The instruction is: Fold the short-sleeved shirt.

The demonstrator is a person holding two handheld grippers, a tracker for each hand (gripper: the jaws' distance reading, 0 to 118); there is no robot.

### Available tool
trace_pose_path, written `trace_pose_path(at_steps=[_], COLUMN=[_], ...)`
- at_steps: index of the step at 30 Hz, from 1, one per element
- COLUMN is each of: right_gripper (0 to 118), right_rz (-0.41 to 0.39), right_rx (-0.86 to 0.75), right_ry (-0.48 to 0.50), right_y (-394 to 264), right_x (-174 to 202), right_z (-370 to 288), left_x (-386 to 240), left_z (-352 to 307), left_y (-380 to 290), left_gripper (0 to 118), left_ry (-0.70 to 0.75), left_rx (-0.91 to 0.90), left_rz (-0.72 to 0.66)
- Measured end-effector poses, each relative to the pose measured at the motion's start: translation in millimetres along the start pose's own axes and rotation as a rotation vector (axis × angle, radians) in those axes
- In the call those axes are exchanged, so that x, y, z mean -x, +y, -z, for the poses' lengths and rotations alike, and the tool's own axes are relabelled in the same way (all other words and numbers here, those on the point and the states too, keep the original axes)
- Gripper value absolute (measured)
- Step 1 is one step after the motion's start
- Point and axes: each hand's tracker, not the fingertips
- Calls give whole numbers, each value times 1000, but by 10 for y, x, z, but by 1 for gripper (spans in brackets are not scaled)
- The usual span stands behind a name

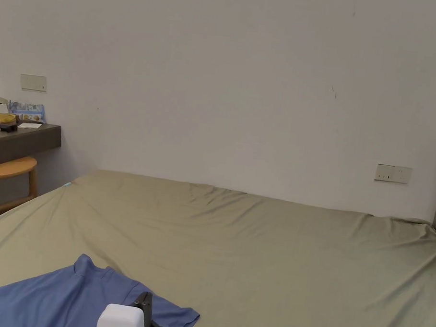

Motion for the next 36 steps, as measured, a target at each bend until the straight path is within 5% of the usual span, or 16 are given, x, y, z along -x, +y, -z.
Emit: trace_pose_path(at_steps=[10, 26, 36], right_gripper=[0, 0, 0], right_rz=[-12, -35, -49], right_rx=[13, 29, 77], right_ry=[34, 484, 528], right_y=[8, 83, -60], right_x=[163, 1671, 1823], right_z=[83, 567, 920], left_x=[116, 1482, 1744], left_z=[-74, -908, -527], left_y=[21, -29, -359], left_gripper=[0, 0, 0], left_ry=[10, 409, 398], left_rx=[-7, 28, 124], left_rz=[-1, -30, -47])
